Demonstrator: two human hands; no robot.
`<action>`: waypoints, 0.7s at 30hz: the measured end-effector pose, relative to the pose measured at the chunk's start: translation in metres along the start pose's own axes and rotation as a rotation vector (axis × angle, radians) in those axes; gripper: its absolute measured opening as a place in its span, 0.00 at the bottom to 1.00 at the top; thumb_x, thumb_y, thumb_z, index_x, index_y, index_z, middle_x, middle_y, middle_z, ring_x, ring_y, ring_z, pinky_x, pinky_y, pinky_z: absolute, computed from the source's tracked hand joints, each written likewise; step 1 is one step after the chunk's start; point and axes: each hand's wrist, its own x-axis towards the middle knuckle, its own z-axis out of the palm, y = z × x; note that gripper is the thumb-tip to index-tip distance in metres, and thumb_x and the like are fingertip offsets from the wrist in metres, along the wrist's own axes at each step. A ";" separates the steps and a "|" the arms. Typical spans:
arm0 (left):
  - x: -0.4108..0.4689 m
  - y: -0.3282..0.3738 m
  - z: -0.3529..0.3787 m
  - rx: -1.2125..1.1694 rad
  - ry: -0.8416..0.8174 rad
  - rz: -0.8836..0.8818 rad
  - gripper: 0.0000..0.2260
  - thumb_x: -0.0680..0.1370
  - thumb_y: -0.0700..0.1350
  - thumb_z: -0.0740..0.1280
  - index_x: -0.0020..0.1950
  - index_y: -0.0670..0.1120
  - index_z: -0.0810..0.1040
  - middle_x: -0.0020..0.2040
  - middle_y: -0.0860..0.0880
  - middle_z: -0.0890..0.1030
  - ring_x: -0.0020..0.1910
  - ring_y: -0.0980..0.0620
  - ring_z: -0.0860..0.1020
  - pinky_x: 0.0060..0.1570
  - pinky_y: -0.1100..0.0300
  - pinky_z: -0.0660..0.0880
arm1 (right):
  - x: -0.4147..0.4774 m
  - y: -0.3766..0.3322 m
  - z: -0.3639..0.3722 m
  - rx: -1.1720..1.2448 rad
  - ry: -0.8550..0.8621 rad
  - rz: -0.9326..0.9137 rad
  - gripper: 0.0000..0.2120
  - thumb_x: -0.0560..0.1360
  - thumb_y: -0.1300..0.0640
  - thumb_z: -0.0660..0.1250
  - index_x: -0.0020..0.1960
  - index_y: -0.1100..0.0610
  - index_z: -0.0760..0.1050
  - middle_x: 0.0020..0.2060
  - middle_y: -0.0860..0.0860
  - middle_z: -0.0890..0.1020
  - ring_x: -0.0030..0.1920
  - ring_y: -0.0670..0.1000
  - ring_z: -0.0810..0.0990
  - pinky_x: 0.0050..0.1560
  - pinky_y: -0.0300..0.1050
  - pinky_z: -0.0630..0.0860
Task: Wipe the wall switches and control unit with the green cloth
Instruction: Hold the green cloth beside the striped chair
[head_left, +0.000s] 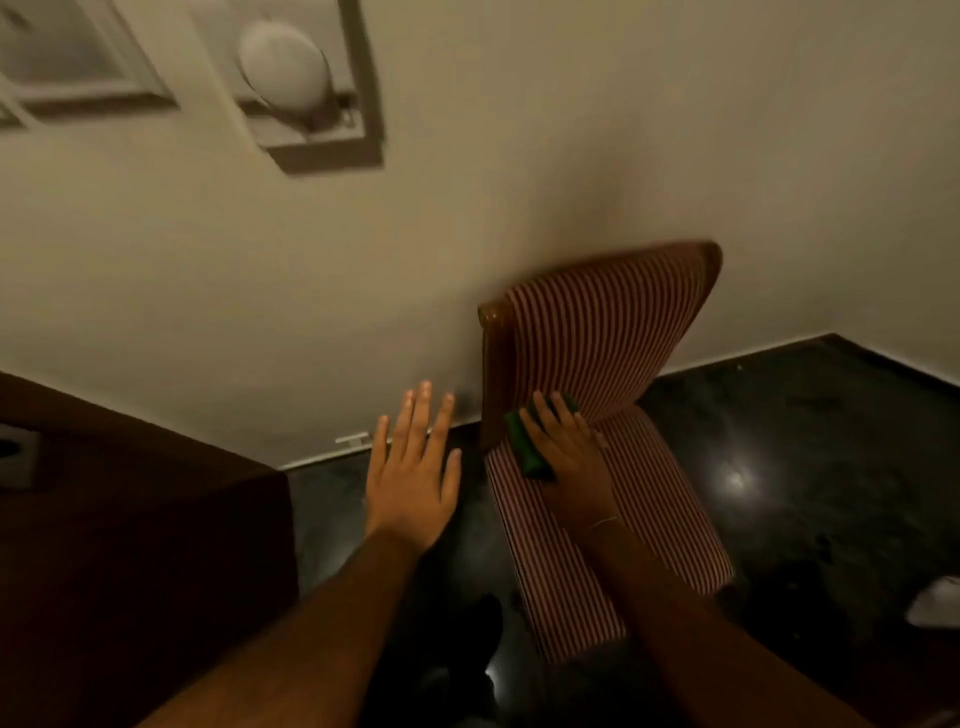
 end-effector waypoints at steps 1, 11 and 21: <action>-0.010 -0.004 0.027 0.024 -0.061 -0.004 0.31 0.90 0.56 0.52 0.93 0.49 0.53 0.93 0.46 0.47 0.92 0.46 0.47 0.89 0.40 0.49 | -0.010 0.014 0.028 -0.007 -0.107 0.027 0.39 0.76 0.57 0.73 0.83 0.52 0.62 0.84 0.53 0.59 0.85 0.58 0.52 0.83 0.61 0.57; -0.025 -0.012 0.157 0.043 -0.230 -0.142 0.31 0.89 0.57 0.54 0.92 0.47 0.59 0.92 0.44 0.54 0.91 0.43 0.53 0.89 0.39 0.56 | -0.006 0.090 0.185 -0.006 -0.428 0.128 0.31 0.82 0.54 0.57 0.85 0.53 0.59 0.85 0.54 0.55 0.86 0.60 0.53 0.83 0.62 0.57; -0.033 0.005 0.179 0.036 -0.286 -0.236 0.32 0.90 0.57 0.52 0.93 0.49 0.51 0.92 0.44 0.46 0.92 0.44 0.49 0.89 0.42 0.49 | -0.009 0.104 0.217 -0.144 -0.618 0.219 0.43 0.83 0.44 0.62 0.86 0.51 0.39 0.86 0.55 0.40 0.86 0.60 0.39 0.85 0.65 0.44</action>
